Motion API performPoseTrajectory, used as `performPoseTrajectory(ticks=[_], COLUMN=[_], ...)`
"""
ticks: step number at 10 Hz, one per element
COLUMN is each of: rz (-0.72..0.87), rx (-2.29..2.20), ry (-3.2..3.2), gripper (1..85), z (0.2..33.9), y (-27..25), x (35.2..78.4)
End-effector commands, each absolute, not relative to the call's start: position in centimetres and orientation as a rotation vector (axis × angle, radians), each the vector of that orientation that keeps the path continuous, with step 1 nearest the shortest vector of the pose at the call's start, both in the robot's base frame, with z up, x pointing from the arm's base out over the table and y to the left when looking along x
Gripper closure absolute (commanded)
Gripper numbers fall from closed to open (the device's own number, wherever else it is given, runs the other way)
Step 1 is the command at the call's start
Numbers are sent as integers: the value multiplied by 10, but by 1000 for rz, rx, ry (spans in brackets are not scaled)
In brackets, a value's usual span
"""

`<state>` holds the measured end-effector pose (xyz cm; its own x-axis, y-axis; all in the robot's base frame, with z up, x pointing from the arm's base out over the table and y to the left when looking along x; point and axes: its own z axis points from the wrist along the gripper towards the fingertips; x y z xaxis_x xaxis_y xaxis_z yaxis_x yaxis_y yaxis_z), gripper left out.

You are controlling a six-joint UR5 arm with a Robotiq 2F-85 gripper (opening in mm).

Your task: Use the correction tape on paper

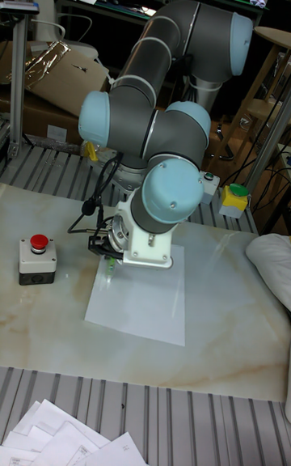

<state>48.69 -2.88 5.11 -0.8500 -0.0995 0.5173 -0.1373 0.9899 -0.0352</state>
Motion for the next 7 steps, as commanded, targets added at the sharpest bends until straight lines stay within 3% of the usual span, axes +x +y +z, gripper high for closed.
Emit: performPoseTrajectory(ticks=[1,7], rz=[67,89], rx=[163,165], ry=[-2608,-2619], gripper=[847,847], z=[50,52], y=[-23,-21], x=[505,530])
